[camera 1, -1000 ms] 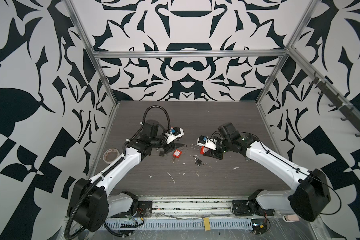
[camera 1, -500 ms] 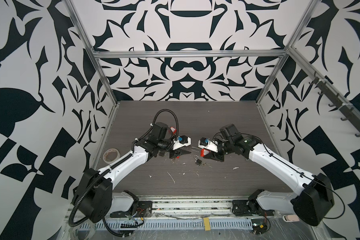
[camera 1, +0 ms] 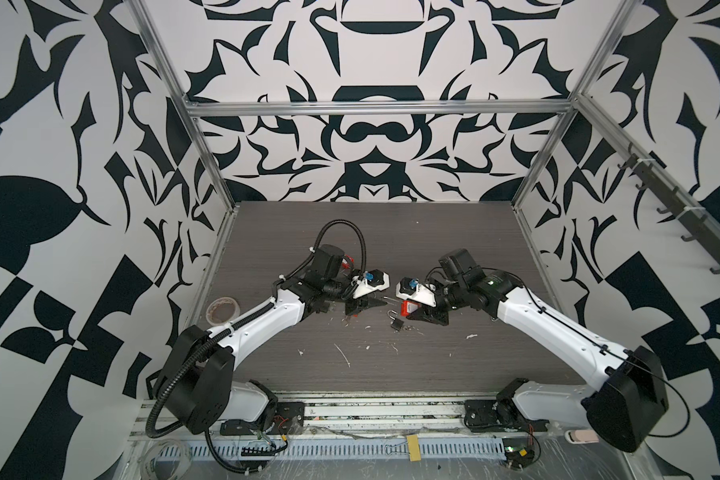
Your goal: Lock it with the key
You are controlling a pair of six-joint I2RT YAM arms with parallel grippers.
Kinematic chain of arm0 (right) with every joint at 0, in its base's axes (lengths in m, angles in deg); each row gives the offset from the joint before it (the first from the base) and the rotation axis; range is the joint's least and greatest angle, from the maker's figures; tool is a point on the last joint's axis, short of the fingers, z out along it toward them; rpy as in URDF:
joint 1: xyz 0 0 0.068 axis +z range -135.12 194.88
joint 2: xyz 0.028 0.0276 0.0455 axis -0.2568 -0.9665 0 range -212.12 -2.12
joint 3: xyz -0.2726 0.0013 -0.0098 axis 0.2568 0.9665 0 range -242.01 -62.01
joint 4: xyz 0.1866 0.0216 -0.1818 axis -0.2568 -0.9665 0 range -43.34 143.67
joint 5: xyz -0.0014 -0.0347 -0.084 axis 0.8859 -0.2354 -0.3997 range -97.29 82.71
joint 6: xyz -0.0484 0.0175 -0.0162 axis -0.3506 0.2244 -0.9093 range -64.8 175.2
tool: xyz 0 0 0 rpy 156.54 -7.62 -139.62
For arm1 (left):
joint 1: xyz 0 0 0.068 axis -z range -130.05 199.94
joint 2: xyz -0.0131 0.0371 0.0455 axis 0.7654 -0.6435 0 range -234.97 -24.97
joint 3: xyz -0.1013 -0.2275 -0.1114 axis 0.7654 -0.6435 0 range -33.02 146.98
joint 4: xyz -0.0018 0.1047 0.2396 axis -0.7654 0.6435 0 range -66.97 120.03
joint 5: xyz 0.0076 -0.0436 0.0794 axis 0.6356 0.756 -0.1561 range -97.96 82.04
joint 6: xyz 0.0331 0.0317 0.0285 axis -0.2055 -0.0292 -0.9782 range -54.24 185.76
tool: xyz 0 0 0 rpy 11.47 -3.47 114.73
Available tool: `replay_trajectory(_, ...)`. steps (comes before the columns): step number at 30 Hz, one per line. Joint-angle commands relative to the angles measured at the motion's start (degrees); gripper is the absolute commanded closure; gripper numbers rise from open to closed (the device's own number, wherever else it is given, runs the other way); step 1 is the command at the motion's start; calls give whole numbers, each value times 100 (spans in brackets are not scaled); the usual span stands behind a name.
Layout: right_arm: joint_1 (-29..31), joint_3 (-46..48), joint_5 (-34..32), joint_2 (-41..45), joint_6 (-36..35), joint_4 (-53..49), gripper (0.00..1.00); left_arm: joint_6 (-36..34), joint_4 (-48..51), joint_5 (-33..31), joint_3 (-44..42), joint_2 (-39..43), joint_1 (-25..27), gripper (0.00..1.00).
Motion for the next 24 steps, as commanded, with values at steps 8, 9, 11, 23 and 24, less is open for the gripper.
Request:
replay_trajectory(8, 27, -234, 180, 127, -161, 237, 71, 82, -92, 287, 6, -41, 64, 75)
replay_trajectory(9, 30, -236, 181, 127, -169, 245, 71, 81, -80, 315, 6, -42, 59, 77)
replay_trajectory(11, 27, -251, 187, 130, -189, 242, 71, 73, -52, 377, 14, -41, 62, 80)
replay_trajectory(23, 30, -236, 16, 261, -289, 252, 48, 144, 92, 656, 146, -114, 77, 100)
replay_trajectory(24, 24, -227, -87, 302, -283, 238, 40, 249, 37, 690, 134, -82, 70, 100)
